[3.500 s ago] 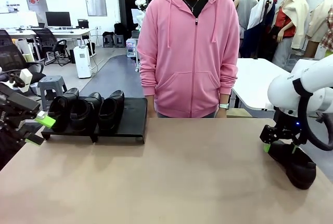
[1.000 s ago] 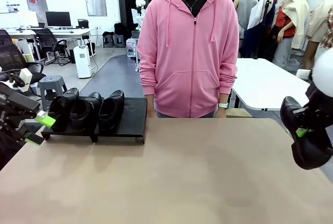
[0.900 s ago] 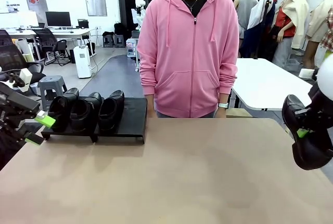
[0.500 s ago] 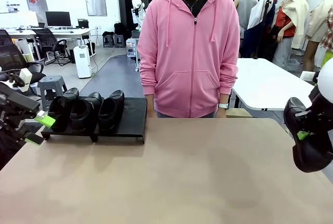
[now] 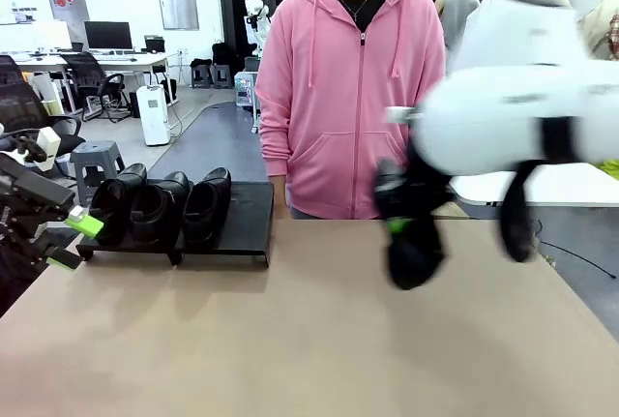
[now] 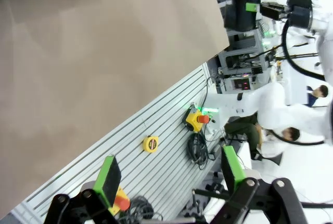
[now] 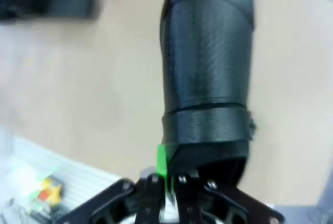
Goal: Organize the shoes by placing them on the stand.
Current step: Pick up one Shoe and place it in the middle of the table.
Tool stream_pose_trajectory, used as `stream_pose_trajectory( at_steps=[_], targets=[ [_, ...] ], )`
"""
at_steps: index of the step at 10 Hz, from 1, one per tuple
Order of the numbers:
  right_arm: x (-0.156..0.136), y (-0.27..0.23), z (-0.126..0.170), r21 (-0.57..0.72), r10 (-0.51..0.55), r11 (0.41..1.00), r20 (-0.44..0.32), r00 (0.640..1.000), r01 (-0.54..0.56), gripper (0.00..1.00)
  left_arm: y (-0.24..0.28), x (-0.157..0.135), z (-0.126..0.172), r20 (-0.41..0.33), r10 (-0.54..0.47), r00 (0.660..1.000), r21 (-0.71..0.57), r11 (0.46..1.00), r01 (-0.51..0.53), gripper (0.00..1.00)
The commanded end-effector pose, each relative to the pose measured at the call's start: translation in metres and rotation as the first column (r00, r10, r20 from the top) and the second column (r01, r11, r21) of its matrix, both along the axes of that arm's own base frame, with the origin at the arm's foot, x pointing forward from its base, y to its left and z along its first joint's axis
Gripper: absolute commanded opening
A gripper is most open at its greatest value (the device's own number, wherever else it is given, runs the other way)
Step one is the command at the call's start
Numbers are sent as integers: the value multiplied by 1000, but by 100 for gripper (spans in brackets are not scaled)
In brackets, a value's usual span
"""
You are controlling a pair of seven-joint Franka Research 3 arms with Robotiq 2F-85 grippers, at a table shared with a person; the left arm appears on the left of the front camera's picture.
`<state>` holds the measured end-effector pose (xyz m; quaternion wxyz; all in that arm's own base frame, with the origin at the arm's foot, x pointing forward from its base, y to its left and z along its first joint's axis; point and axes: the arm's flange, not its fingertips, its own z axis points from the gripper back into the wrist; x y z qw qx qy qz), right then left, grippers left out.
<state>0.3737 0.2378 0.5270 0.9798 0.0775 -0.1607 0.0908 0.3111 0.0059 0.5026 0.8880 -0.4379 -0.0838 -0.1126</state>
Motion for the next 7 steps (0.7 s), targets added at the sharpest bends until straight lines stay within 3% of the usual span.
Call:
stream_pose_trajectory(
  at_steps=[1,3,5,7],
  targets=[
    [57,71,-9,-1,5,1000,-103,995,-5,0,1,0,0,19,-10,1000,-28,1000,11,100],
    [63,149,-37,-70,-160,986,-171,972,150,0,1,0,0,19,-10,1000,-28,1000,11,100],
    [55,188,-73,-146,-295,952,-209,932,269,0,1,0,0,19,-10,1000,-28,1000,11,100],
    [39,196,-93,-176,-279,956,-307,910,233,0,1,0,0,19,-10,1000,-28,1000,11,100]
  ],
)
